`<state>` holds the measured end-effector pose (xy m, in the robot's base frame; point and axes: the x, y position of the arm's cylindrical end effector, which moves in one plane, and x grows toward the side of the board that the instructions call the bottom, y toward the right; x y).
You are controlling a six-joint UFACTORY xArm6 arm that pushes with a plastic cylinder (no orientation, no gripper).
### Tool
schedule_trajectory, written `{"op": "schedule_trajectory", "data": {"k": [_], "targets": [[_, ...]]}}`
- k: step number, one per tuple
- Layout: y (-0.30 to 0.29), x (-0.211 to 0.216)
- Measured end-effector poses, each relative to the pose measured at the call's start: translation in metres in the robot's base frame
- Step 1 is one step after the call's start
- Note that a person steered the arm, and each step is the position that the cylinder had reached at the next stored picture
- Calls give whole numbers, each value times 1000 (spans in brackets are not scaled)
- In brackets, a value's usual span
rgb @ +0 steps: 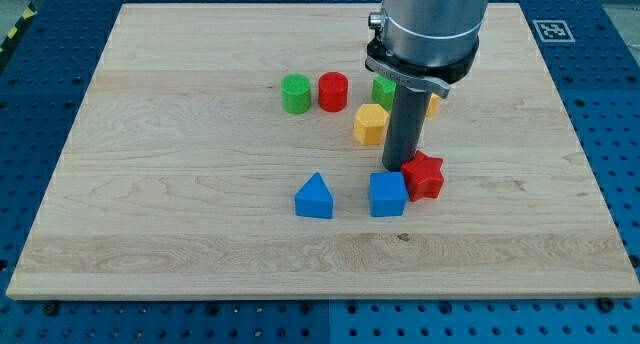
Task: Move the yellow hexagon to the top of the red star
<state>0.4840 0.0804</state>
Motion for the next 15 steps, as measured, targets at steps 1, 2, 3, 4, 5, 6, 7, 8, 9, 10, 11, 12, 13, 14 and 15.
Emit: {"op": "schedule_trajectory", "data": {"k": [1, 2, 3, 4, 5, 6, 7, 8, 9, 10, 11, 12, 13, 14, 15], "targets": [[28, 0], [34, 0], [34, 0], [28, -10], [-30, -29], [-74, -31], [-112, -45], [-132, -90], [-123, -93], [-94, -87], [-58, -75], [-34, -68], [-30, -62], [-29, -51], [-28, -44]]}}
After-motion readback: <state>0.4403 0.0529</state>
